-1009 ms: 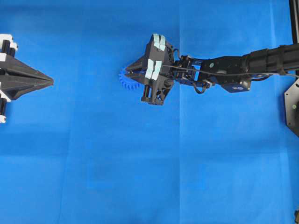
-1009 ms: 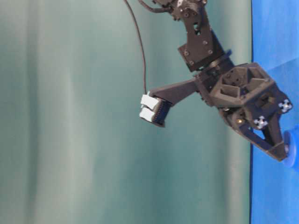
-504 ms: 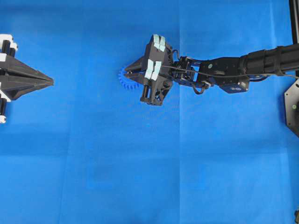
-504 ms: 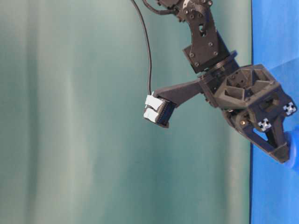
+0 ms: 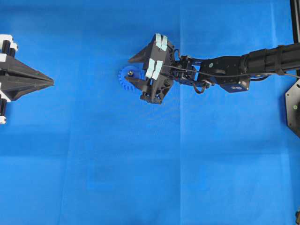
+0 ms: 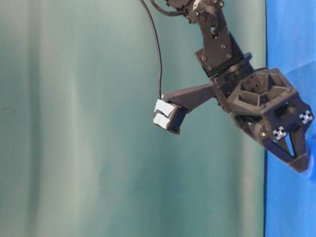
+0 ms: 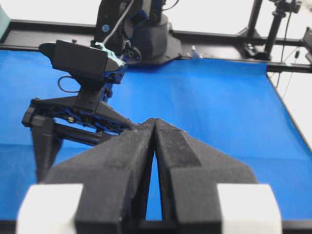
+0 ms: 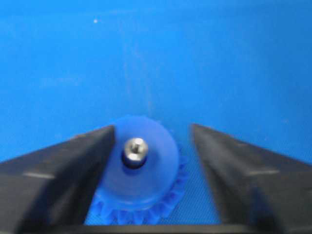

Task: Insert the shaft placed at a random location into the center hole of the small gear at another random location.
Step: 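Lower the shaft into the gear hole and open the right gripper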

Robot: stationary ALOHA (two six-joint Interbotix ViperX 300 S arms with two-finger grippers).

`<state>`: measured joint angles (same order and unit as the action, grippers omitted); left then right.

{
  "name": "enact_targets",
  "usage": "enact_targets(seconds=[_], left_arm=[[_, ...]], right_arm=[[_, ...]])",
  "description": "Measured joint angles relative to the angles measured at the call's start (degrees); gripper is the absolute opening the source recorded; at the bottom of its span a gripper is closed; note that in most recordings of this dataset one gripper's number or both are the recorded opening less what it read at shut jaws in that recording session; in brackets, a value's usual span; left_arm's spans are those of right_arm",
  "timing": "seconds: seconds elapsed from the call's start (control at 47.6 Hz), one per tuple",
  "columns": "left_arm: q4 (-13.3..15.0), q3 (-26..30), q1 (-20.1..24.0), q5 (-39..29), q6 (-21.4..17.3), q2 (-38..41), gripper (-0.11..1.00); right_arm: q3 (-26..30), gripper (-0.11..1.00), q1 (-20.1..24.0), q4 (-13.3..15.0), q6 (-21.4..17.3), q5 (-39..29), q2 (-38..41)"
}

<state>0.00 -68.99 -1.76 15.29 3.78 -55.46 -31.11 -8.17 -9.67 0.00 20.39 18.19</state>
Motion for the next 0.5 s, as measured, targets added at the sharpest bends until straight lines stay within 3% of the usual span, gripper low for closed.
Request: enact_targets(seconds=[0.063, 0.231, 0.504], left_arm=[[0.0, 0.0, 0.0, 0.0, 0.0, 0.0, 0.00], [0.0, 0.0, 0.0, 0.0, -0.1, 0.0, 0.00], [0.0, 0.0, 0.0, -0.1, -0.1, 0.0, 0.00]], right_arm=[[0.0, 0.88, 0.1, 0.1, 0.1, 0.0, -0.1], [-0.1, 0.82, 0.1, 0.1, 0.3, 0.1, -0.6], [-0.7, 0.82, 0.2, 0.2, 0.9, -0.3, -5.4]])
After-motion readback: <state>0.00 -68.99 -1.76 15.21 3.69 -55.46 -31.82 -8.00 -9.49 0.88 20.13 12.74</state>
